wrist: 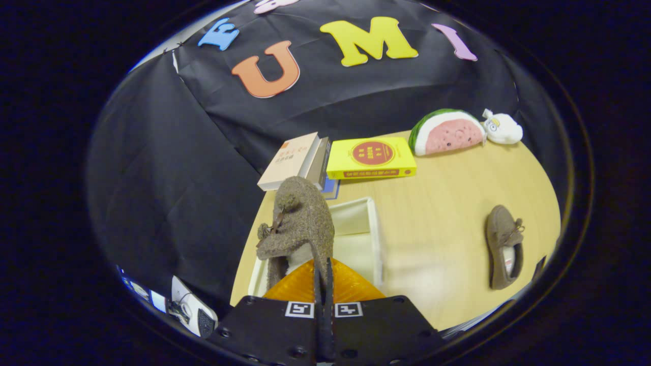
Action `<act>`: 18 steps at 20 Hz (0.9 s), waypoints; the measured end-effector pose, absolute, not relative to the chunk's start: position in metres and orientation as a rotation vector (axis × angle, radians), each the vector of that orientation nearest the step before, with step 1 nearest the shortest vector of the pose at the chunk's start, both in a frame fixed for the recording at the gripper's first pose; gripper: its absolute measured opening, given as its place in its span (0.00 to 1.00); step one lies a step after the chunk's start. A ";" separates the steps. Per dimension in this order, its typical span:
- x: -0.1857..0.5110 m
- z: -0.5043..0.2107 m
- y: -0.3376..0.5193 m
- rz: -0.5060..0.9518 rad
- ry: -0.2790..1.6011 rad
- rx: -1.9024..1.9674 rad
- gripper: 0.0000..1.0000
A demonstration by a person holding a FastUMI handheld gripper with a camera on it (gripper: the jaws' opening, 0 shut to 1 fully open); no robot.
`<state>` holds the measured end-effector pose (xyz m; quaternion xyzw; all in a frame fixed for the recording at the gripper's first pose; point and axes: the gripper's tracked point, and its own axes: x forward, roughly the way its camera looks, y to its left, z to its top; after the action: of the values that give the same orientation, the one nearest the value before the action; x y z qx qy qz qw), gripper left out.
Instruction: Open the storage box then place both shoes into the box .Put the left shoe in first, then the right shoe, with the right side of both shoes facing outward in a uniform manner.
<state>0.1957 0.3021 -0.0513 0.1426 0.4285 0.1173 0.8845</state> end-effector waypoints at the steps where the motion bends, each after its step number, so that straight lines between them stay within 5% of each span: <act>1: 0.196 -0.064 0.311 0.241 0.905 0.299 0.00; 15: 0.191 -0.165 0.368 0.183 1.045 0.093 0.01; 18: 0.190 -0.164 0.368 0.212 1.037 0.102 0.07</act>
<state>0.1902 0.3681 -0.1635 0.0485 0.4945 0.1013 0.8619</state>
